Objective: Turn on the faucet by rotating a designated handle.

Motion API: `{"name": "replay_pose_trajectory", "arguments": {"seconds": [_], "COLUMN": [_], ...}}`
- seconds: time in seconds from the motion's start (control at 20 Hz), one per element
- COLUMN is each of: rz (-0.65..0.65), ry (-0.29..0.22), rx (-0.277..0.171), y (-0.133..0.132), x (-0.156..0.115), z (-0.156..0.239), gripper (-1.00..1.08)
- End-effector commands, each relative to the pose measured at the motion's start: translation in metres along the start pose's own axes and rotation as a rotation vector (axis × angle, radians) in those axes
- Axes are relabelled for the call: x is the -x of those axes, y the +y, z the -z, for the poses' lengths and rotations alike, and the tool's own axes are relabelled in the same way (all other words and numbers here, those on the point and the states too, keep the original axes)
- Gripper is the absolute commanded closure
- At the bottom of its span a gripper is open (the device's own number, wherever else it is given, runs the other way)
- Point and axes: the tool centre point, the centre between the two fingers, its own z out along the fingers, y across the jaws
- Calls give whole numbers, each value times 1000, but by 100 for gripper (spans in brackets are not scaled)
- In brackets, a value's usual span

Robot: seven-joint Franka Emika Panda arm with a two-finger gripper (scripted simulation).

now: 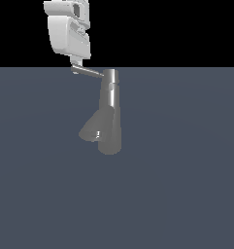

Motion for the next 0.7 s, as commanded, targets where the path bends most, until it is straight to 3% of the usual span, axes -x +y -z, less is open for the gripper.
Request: {"name": "replay_pose_trajectory", "arguments": {"seconds": [0.0,0.65], "rz": [0,6], "ry": [0,1], "rx": [1,8], "y": [3,38], "x": [-2,-32], "z": [1,13], "gripper": [108,108]}}
